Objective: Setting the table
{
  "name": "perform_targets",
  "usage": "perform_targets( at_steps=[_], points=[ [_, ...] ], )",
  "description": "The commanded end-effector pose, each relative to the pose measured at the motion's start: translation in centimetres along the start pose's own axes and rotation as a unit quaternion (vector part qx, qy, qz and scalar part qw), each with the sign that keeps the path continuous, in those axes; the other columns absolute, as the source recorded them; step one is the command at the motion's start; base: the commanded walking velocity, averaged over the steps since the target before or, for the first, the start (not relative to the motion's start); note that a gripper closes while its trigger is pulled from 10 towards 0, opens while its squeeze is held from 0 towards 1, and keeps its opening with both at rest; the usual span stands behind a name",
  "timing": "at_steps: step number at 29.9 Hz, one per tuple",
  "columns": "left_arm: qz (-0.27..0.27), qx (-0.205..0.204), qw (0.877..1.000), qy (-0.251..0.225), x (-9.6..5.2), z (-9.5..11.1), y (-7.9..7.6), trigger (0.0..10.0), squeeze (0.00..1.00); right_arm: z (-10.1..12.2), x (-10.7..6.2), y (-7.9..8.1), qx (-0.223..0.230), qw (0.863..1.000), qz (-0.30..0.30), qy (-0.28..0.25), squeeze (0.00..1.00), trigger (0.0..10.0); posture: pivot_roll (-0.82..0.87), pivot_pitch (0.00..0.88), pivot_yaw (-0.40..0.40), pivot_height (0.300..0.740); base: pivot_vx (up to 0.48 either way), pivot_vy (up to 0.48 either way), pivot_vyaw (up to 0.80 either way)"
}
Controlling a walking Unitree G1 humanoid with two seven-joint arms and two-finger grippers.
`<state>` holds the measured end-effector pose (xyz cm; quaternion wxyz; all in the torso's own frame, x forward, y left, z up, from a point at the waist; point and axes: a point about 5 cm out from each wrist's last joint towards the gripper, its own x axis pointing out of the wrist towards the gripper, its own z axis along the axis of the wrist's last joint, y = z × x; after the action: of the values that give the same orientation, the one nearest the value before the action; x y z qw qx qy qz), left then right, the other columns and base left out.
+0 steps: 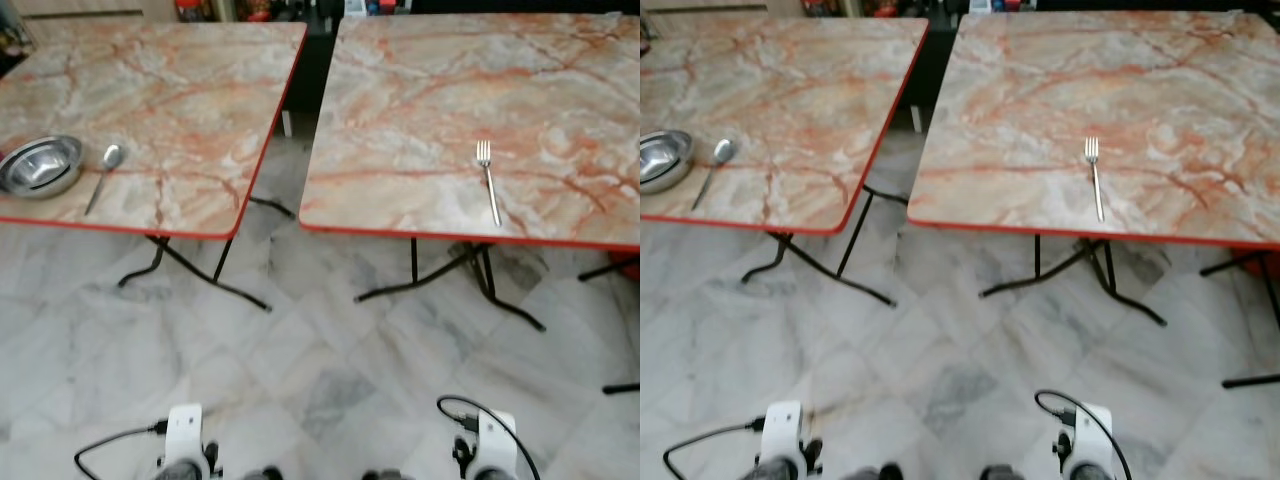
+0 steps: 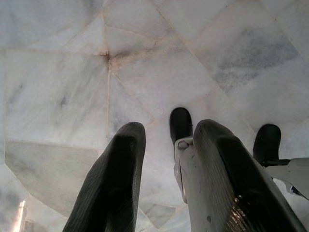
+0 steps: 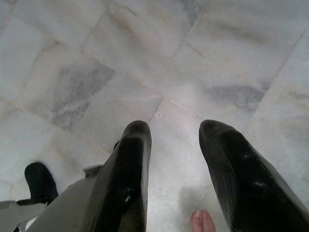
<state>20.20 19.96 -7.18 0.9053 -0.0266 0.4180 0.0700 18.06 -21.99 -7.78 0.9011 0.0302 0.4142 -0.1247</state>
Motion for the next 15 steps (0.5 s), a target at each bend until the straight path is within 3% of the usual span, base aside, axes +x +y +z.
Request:
perform_targets(
  at_steps=[1, 3, 8, 15],
  points=[
    [0.009, -0.001, 1.0, 0.021, -0.25, -1.18, 0.67, 10.0, 0.0, -0.55, -0.13, -0.12, 0.0, 1.0, -0.005, 0.008, 0.0, 10.0, -0.06, 0.139, 0.046, 0.74, 0.281, 0.0, 0.0],
    [0.009, 0.0, 1.0, 0.022, -0.25, -1.21, 0.68, 10.0, 0.0, -0.76, -0.16, -0.18, 0.003, 1.0, -0.006, 0.015, 0.0, 10.0, -0.06, 0.133, 0.045, 0.74, 0.304, 0.0, 0.0],
    [0.009, 0.001, 1.0, 0.022, -0.26, -1.21, 0.77, 10.0, 0.0, -0.99, -0.22, -0.12, 0.003, 1.0, -0.005, 0.018, 0.0, 10.0, -0.06, 0.13, 0.047, 0.74, 0.319, 0.0, -0.76],
    [0.008, 0.005, 1.0, 0.022, -0.28, -1.22, 0.88, 10.0, 0.0, -1.48, -0.37, -0.21, 0.0, 1.0, -0.008, 0.021, 0.0, 10.0, -0.06, 0.119, 0.052, 0.74, 0.339, 0.0, 0.0]
  ],
)
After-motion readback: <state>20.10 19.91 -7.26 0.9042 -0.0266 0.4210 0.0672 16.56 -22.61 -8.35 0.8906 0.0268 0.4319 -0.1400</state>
